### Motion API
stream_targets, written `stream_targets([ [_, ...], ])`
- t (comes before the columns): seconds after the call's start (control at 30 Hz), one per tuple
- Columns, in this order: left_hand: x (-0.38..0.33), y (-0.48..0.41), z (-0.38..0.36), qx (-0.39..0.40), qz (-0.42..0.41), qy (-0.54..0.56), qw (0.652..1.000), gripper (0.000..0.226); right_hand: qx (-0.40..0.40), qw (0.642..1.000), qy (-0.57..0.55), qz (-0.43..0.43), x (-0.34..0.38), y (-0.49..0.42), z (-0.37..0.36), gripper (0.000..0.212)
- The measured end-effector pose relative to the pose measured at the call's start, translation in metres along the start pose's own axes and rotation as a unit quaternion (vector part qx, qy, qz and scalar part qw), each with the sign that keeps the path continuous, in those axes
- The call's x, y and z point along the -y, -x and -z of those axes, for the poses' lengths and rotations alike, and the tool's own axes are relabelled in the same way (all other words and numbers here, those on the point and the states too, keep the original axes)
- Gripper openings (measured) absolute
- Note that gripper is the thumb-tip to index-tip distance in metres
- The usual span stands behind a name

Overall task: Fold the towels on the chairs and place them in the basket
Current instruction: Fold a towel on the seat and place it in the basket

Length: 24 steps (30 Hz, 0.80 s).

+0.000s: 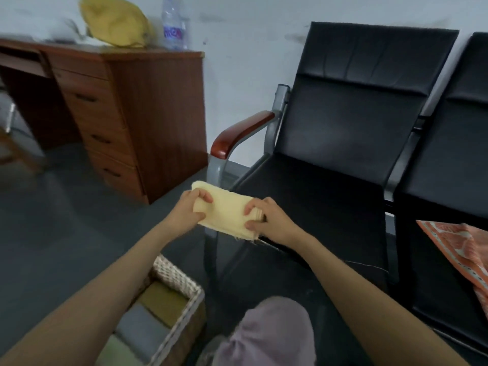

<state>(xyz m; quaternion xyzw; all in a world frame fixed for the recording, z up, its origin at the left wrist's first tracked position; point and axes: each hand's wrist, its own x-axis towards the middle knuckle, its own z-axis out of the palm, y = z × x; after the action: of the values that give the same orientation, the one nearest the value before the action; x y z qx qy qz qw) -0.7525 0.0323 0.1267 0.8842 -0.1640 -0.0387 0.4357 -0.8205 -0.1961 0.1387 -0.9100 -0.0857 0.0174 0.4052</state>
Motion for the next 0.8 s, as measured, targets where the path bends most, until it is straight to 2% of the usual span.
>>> stream_targets([
  [0.17, 0.1, 0.049, 0.036, -0.038, 0.1, -0.016, 0.994, 0.051, 0.18, 0.978, 0.099, 0.029, 0.03, -0.05, -0.097, 0.023],
  [0.37, 0.208, 0.113, 0.047, -0.025, 0.199, -0.031, 0.979, 0.051, 0.306, 0.942, 0.13, 0.031, 0.038, -0.075, -0.211, 0.02],
  [0.53, 0.272, 0.147, 0.028, 0.032, 0.236, -0.062, 0.969, 0.056, 0.374, 0.915, 0.149, 0.018, 0.01, -0.074, -0.281, 0.019],
  [0.63, 0.296, 0.155, 0.007, 0.065, 0.263, -0.091, 0.958, 0.049, 0.407, 0.9, 0.157, -0.011, -0.008, -0.071, -0.308, 0.017],
  [0.8, 0.317, 0.122, -0.029, 0.116, 0.244, -0.119, 0.955, 0.042, 0.421, 0.885, 0.186, -0.068, -0.041, -0.077, -0.327, 0.02],
])
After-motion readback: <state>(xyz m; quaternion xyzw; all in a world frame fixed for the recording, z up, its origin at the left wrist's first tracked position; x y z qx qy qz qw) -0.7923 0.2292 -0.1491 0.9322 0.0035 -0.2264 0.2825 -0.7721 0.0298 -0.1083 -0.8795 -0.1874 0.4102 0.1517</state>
